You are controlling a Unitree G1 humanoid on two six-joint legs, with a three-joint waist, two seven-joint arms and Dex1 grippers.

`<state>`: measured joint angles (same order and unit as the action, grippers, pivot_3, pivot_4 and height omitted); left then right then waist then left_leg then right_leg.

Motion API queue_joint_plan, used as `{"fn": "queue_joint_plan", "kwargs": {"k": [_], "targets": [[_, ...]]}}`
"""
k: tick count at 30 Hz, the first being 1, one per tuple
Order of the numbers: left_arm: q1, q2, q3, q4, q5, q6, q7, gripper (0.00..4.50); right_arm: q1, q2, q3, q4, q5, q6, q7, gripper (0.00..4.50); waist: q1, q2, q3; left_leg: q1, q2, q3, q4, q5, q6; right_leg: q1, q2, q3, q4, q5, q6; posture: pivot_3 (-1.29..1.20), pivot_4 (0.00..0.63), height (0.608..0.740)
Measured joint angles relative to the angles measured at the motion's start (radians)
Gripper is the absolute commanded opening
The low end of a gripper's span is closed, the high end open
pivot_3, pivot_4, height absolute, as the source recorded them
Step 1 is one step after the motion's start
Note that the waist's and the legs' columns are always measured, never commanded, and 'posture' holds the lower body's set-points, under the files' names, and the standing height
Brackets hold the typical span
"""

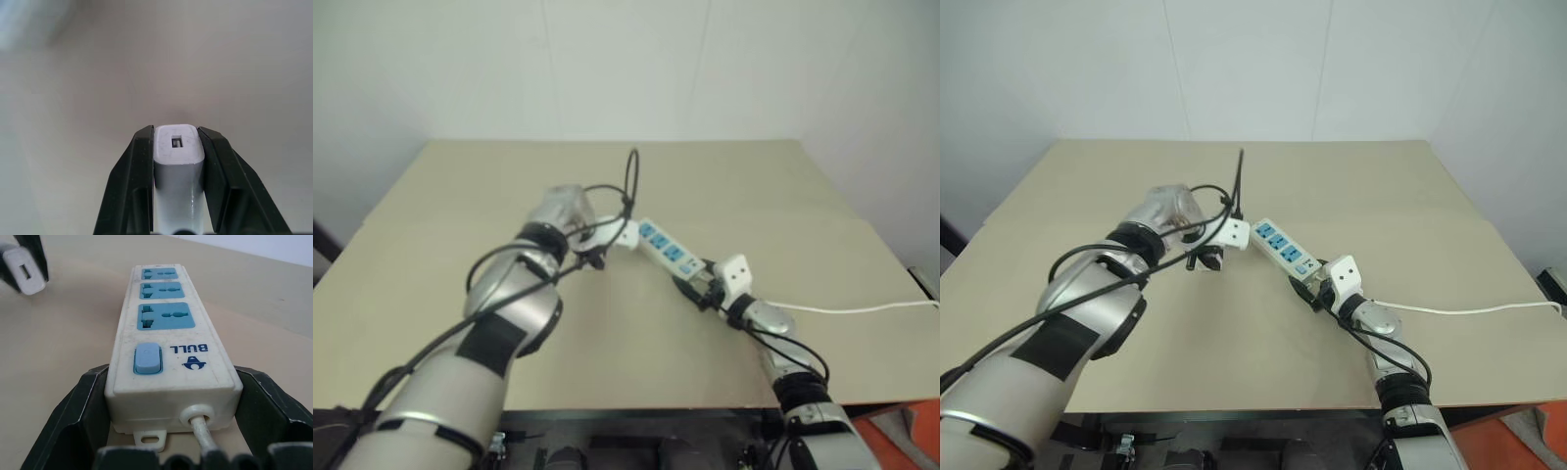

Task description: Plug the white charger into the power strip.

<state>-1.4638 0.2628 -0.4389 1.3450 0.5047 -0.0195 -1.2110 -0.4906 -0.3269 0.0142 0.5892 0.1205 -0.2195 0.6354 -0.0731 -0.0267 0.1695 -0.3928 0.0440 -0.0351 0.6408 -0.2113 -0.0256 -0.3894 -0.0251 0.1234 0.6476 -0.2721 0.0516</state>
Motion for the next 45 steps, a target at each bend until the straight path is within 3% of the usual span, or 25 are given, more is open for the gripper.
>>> {"fn": "queue_joint_plan", "kwargs": {"k": [7,11,15,20,25,34,45], "targets": [[-0.003,0.127,0.397,-0.194,-0.423,0.004,-0.228,1.01,-0.04,-0.052,0.017,0.01,0.034,0.04,0.211,3.39,-0.006,0.0,0.0,0.0,0.001,0.0,-0.001,-0.001,0.001,0.0,0.0,0.0,0.0,0.0,0.0,0.0,0.15,0.74],[0.125,0.175,0.595,-0.317,-0.649,0.119,-0.236,1.01,-0.069,-0.072,0.062,0.01,0.06,0.079,0.413,3.39,-0.032,0.001,0.0,0.002,0.001,-0.001,-0.001,-0.001,0.001,0.0,0.0,-0.001,0.003,0.0,0.0,0.0,0.15,0.74],[0.304,0.191,0.658,-0.524,-0.821,0.332,-0.308,1.01,-0.092,-0.078,0.106,0.009,0.072,0.098,0.569,3.39,-0.039,0.001,0.0,0.002,0.001,-0.002,0.001,0.0,0.001,0.0,0.0,-0.002,0.007,0.0,-0.001,0.0,0.15,0.74],[0.474,0.168,0.672,-0.737,-0.991,0.534,-0.337,1.01,-0.133,-0.037,0.157,0.033,0.049,0.1,0.623,3.39,-0.048,0.001,0.0,0.005,0.002,-0.003,0.002,0.0,0.0,0.001,0.001,-0.002,0.01,0.002,-0.003,0.0,0.15,0.74],[0.602,0.138,0.616,-0.784,-1.017,0.499,-0.37,1.01,-0.169,0.024,0.177,0.086,0.002,0.045,0.592,3.39,-0.057,0.001,0.0,0.007,0.003,-0.003,0.002,0.0,0.0,0.001,0.003,-0.001,0.012,0.002,-0.004,0.0,0.15,0.74],[0.62,0.174,0.349,-0.647,-0.989,0.241,-0.395,1.01,-0.166,0.035,0.176,0.075,-0.018,0.04,0.58,3.39,-0.055,0.001,0.0,0.007,0.003,-0.003,0.002,0.0,0.0,0.001,0.004,-0.001,0.012,0.002,-0.005,0.0,0.15,0.74],[0.526,0.154,0.25,-0.373,-1.013,0.065,-0.396,1.01,-0.152,0.034,0.176,0.048,-0.025,0.037,0.574,3.39,-0.055,0.001,0.0,0.007,0.003,-0.003,0.002,0.0,0.0,0.001,0.004,-0.001,0.011,-0.001,-0.001,0.0,0.15,0.74]]}}
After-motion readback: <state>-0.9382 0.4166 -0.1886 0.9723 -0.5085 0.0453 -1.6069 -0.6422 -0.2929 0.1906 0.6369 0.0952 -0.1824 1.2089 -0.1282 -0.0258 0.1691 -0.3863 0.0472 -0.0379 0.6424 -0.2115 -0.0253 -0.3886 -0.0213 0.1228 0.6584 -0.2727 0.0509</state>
